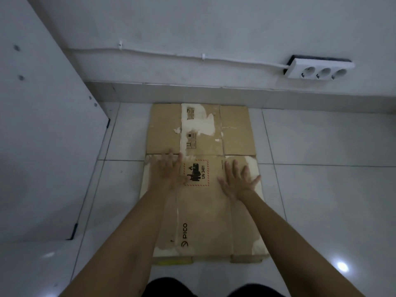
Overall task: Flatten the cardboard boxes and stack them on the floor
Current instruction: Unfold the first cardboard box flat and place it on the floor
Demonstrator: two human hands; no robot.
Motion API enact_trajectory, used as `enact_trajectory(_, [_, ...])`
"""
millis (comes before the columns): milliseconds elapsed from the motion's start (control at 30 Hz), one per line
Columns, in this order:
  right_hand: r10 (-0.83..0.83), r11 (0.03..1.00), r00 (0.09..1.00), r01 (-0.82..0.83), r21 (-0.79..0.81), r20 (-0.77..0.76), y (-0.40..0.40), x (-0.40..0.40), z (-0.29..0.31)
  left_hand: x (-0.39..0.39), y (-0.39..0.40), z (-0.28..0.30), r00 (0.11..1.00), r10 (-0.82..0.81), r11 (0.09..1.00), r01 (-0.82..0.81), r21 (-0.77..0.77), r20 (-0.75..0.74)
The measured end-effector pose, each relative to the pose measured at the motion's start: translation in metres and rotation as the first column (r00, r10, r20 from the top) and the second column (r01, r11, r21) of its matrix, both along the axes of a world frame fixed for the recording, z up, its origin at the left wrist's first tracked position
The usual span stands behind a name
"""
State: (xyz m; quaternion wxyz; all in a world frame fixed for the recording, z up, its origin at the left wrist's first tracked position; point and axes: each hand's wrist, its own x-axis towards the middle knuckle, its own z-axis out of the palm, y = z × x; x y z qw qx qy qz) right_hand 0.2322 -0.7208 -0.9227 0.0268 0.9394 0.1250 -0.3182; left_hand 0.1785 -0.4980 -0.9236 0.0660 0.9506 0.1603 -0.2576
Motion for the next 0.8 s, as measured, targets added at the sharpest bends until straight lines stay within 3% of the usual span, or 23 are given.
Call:
enact_trajectory(200, [0.087,0.994,0.992,-0.079,-0.078,0.096,-0.001,-0.012,0.159,-0.016,0.002,0.173,0.998,-0.034,0.999,0.035,-0.014,0.052])
enact_trajectory(400, [0.19,0.981,0.952,-0.175,-0.083,0.24,0.011,-0.014,0.411,-0.032,0.017,0.422,0.991,0.059,0.997,-0.053,-0.053,0.117])
enact_trajectory(533, [0.218,0.976,0.911,-0.213,-0.053,0.35,0.031,-0.006,0.577,-0.035,0.033,0.584,0.981,-0.008,0.992,-0.017,0.127,0.193])
enact_trajectory(633, [0.234,0.969,0.872,-0.244,-0.031,0.429,0.051,0.0,0.683,-0.041,0.052,0.686,0.96,0.016,0.986,-0.062,0.155,0.28])
enact_trajectory(800, [0.259,0.944,0.773,-0.33,0.02,0.579,0.096,0.006,0.808,-0.058,0.085,0.805,0.91,0.042,0.973,-0.131,0.191,0.411])
